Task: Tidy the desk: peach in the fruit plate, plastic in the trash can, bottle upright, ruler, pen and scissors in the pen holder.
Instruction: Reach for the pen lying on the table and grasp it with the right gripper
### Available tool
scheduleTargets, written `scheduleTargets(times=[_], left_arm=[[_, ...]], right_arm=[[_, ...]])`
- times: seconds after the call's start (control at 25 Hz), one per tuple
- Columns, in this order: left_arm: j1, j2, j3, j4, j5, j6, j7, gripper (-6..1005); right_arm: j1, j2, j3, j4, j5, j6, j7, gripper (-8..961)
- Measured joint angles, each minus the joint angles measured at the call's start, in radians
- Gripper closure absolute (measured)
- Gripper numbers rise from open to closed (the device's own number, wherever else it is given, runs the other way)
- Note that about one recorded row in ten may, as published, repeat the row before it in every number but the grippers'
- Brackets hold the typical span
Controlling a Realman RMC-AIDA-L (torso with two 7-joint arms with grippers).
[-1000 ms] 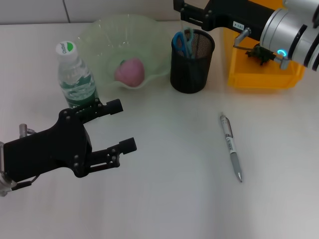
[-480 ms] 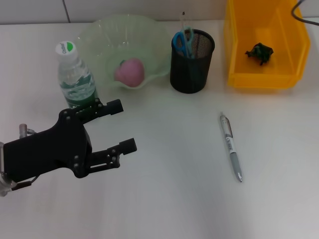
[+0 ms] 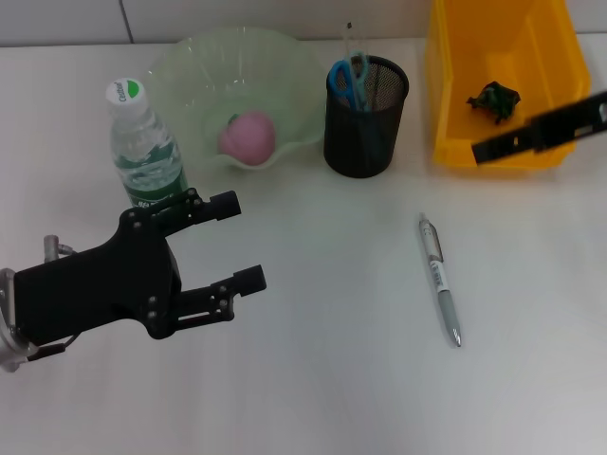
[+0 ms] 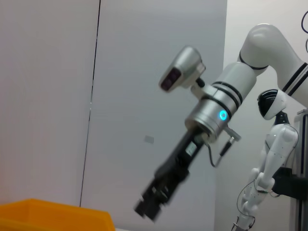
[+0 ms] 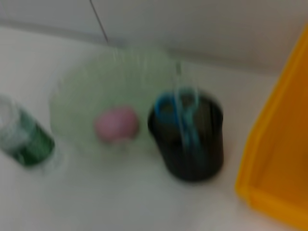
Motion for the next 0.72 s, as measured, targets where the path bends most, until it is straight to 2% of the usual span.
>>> scheduleTargets(times=[0.24,0.56,0.72], left_arm=[[-0.001,-0.001,0.003,-0.005,0.000,-0.010,0.001,190],[0.000,-0.001,0.003,-0.005,0.001,-0.010,0.001,190],[0.004,-0.001,0.003,-0.005,0.002,-0.009,0.003,190]], right_arm=[[0.004,0.001,-0.119,0.154,-0.062,0.056,0.055,192],[0.065,0.002,-0.178,0.383,-0.082,0.171,0.064,194],[0.095,0.003,-0.203,0.442,-0.083,0.202,0.067,195]])
